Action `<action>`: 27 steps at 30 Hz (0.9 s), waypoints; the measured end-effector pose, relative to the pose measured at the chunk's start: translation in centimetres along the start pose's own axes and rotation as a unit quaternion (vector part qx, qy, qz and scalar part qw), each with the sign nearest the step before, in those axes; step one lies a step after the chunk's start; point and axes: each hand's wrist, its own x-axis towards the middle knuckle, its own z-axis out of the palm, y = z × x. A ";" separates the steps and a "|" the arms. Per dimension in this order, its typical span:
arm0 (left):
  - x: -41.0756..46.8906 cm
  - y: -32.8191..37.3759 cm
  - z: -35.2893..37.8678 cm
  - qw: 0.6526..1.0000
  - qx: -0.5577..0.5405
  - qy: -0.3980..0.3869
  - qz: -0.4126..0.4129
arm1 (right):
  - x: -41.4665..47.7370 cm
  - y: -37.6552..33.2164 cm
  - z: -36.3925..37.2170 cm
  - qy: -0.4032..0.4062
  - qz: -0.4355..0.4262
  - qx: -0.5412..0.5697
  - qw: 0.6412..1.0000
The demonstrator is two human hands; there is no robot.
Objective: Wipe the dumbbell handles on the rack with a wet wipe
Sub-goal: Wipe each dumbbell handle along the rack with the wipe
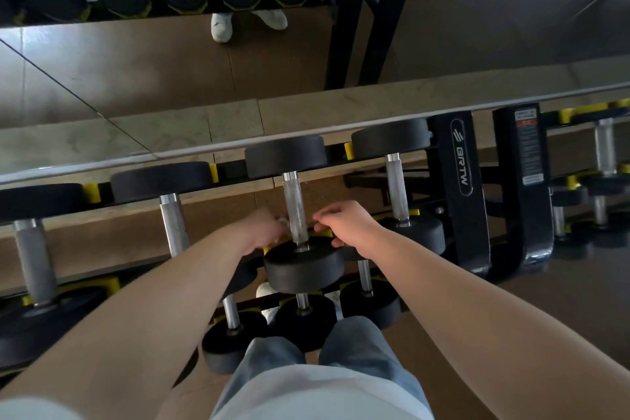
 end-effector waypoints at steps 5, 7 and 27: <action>1.3 0.5 -2.0 0.927 -0.365 0.072 -0.035 | -0.1 0.2 -0.2 -0.005 0.012 -0.005 1.000; 0.8 0.5 -1.9 0.937 -0.340 0.070 -0.030 | 0.0 0.4 -0.1 -0.004 0.017 0.002 1.000; -6.7 -0.8 0.4 0.981 -0.136 0.086 0.105 | -2.9 -0.4 2.4 0.042 -0.068 0.043 0.996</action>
